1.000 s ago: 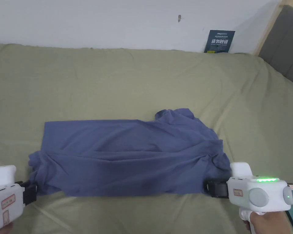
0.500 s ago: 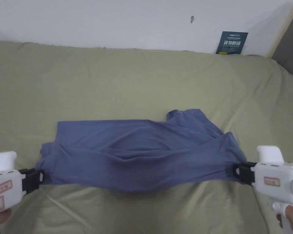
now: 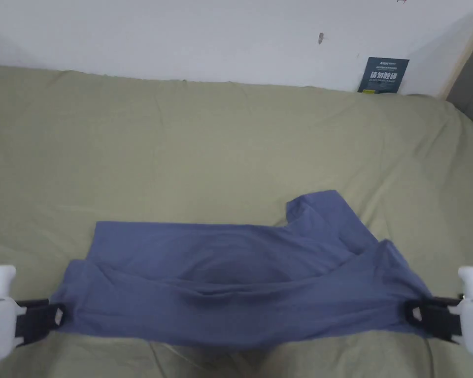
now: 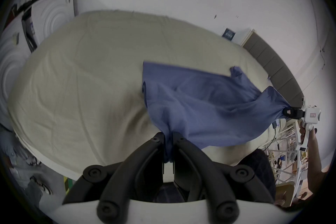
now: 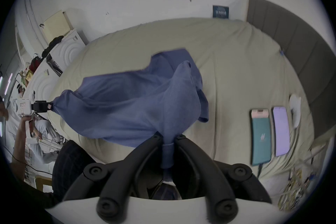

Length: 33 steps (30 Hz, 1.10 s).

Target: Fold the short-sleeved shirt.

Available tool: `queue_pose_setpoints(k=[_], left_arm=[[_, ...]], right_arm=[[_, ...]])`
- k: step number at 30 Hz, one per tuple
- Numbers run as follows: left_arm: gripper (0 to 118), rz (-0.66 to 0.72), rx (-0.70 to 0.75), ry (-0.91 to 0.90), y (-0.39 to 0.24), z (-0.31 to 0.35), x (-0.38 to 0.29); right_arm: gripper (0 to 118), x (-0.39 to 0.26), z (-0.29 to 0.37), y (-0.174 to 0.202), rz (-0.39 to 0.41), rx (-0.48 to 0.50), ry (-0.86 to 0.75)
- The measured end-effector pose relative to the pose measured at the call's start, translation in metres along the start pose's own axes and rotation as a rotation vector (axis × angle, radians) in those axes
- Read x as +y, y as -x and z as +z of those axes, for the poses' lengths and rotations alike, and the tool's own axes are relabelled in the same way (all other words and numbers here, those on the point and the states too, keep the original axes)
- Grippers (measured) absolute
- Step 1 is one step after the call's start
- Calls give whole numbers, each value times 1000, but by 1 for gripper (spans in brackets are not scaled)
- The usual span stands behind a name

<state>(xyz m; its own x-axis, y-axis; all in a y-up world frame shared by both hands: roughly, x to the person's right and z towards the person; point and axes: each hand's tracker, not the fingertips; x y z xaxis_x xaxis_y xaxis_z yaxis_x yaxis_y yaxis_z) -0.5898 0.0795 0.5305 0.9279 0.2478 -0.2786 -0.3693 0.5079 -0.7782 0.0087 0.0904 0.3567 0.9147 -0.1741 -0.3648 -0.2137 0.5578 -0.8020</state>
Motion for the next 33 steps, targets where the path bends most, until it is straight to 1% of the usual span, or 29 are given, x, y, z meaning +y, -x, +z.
queue_pose_setpoints(k=[1,2,5,6,7,8,9,10,11,12,13,14,15,16,18,19,22,24,25,26,27,28,29,30,31,32,33], left_arm=[[6,3,27,28,1,-10,-8],[6,2,51,49,2,-20,-17],[6,50,37,54,16,-43,-31],[6,60,27,54,18,-43,-32],[6,59,22,53,18,-43,-32],[6,57,21,45,16,-34,-29],[11,40,-17,-8,15,-28,-29],[31,35,-29,-60,13,-18,-30],[72,33,-35,-90,10,-9,-30],[88,3,-20,-133,3,5,-34],[90,-38,-7,-216,-5,24,-38],[90,-63,15,-230,-13,39,-41],[90,-129,51,-338,-23,58,-40],[90,-170,55,-416,-30,78,-44],[90,-208,43,-554,-46,106,-52],[90,-246,61,-632,-56,117,-56],[89,-315,152,-761,-85,132,-74],[85,-323,217,-773,-95,131,-77],[85,-319,236,-784,-97,128,-79],[75,-314,220,-782,-98,126,-82],[52,-290,192,-781,-98,123,-83],[22,-276,186,-772,-98,117,-80],[0,-272,185,-758,-99,113,-79],[0,-276,148,-709,-98,109,-76],[0,-264,156,-680,-99,104,-72],[0,-258,158,-680,-95,100,-69],[0,-250,142,-640,-90,92,-60]], right_arm=[[8,-17,-10,-12,-59,-26,13],[8,-29,-18,-14,-75,-26,23],[8,-50,-40,-25,-119,-41,34],[8,-53,-39,-26,-126,-41,20],[9,-55,-36,-28,-131,-35,-26],[21,-55,-34,-29,-130,-27,-56],[46,-48,-36,-29,-121,-30,-57],[76,-45,-31,-28,-117,-33,-54],[108,-42,-25,-25,-107,-30,-57],[115,-39,-12,-17,-67,-45,-89],[115,-34,12,-1,-19,-47,-145],[115,-31,26,9,16,-47,-187],[115,-28,42,22,56,-51,-233],[115,-28,59,35,99,-49,-291],[115,-32,86,59,152,-44,-443],[115,-35,97,70,165,-48,-529],[112,-49,116,96,194,-67,-716],[100,-58,115,108,212,-104,-776],[100,-62,113,112,216,-127,-798],[76,-65,111,116,225,-138,-802],[43,-67,108,118,231,-131,-789],[11,-69,105,121,238,-148,-791],[1,-70,101,120,232,-151,-802],[1,-68,101,119,226,-129,-794],[1,-67,100,120,216,-116,-780],[1,-66,98,121,215,-126,-783],[1,-65,97,120,213,-128,-782]])
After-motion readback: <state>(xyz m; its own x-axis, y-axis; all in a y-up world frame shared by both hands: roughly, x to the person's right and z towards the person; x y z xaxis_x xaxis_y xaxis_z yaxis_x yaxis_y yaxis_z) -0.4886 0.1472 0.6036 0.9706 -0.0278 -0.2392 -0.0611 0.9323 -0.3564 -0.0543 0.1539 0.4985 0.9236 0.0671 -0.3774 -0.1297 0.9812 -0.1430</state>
